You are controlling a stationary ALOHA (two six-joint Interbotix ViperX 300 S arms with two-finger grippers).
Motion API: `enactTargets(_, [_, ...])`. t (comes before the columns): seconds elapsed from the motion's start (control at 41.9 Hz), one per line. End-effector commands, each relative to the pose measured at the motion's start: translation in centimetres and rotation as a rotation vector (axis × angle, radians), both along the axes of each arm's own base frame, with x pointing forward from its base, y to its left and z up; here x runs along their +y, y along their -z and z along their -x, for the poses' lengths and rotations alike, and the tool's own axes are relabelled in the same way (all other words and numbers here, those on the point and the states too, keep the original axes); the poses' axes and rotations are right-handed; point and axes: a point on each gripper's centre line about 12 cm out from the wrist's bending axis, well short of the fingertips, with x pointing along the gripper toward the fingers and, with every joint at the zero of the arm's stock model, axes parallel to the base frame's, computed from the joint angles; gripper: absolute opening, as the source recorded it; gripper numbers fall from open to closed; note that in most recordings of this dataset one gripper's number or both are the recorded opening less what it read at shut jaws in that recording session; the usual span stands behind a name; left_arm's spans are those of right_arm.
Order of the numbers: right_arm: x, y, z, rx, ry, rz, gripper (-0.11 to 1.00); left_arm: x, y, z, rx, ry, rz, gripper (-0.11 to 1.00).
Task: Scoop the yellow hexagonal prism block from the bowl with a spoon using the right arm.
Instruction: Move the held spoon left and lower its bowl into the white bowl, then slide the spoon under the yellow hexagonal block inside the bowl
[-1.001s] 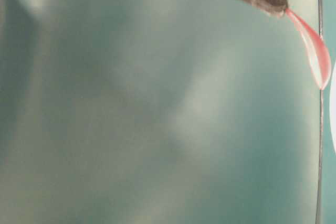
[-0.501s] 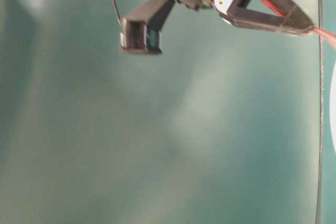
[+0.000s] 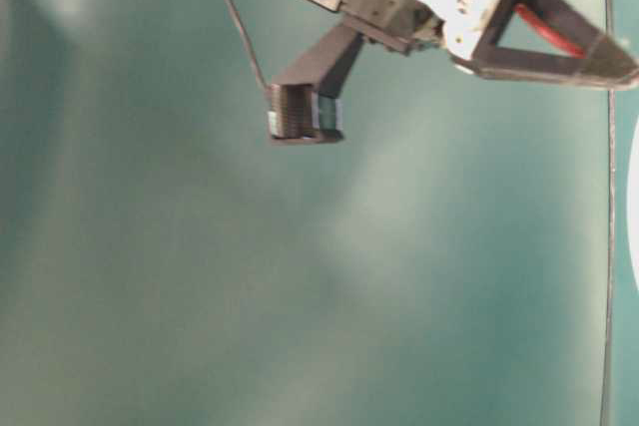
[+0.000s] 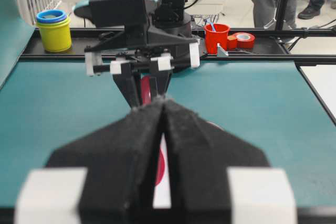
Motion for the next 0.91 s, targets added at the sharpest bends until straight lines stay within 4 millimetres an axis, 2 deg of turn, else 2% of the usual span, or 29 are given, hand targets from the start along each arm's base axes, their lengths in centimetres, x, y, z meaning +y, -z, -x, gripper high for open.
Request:
enactTargets(0.0, [-0.2,-1.1,-0.6,-0.037,0.005,0.006,0.23,0.0,-0.7,-0.2,-0.025,0.001,-0.005,0.0])
enactTargets(0.286, [-0.3,-0.1,-1.4,-0.022,0.01,0.005,0.23,0.0,-0.8,-0.1,-0.028,-0.001,-0.005,0.0])
enactTargets(0.62, [-0.7,-0.2,-2.8,-0.089,0.037,0.019,0.23,0.0,-0.8,-0.1,-0.028,-0.001,-0.005,0.0])
enactTargets(0.882, [-0.3,-0.1,-3.3,-0.114,0.035,0.021,0.23,0.0,-0.9,-0.1,-0.029,0.001,-0.005,0.0])
